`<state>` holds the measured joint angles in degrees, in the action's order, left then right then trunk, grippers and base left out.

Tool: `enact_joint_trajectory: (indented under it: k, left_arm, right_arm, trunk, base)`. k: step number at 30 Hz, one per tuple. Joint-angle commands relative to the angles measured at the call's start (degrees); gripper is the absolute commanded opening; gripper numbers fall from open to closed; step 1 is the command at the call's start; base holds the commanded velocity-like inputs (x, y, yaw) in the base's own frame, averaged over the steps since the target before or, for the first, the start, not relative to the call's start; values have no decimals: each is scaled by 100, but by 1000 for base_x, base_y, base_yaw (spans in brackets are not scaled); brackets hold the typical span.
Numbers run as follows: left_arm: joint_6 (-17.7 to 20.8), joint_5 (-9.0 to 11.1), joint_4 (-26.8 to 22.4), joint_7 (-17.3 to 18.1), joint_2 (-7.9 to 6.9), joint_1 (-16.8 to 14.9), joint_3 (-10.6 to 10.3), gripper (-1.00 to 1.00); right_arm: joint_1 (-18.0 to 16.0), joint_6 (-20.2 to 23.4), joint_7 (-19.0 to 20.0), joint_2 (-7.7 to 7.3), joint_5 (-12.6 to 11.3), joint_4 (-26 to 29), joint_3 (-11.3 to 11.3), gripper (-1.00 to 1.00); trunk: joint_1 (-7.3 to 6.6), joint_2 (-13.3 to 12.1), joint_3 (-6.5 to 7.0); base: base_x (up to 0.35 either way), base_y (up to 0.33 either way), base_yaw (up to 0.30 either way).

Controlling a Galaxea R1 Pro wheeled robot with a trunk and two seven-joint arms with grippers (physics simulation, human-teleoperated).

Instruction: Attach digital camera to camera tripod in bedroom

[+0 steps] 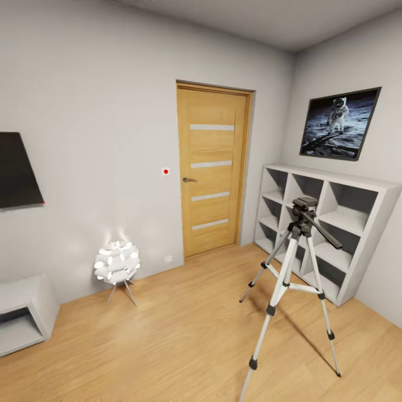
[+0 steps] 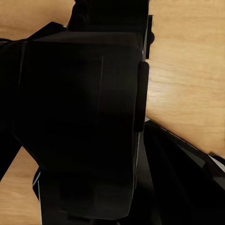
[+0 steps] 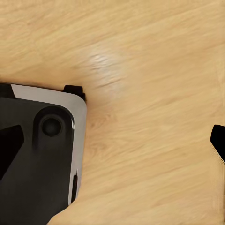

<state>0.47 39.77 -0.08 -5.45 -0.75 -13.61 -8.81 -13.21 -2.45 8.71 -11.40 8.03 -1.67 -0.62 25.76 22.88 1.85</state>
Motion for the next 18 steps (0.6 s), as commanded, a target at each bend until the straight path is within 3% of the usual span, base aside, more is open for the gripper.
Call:
enact_joint_trajectory:
  k: [1, 18]
  left_arm:
    - [6, 31, -1, -9, 0, -2, -50, -100]
    - [6, 31, -1, -9, -4, 0, -51, -100]
  right_arm:
    - [-6, -26, 9, -2, 49, -17, -11, 100]
    - [-5, -27, 8, -2, 50, -17, -9, 100]
  trunk:
    - [2, 4, -2]
    - [2, 4, -2]
  base:
    - [-1, 1, 273]
    - [0, 0, 274]
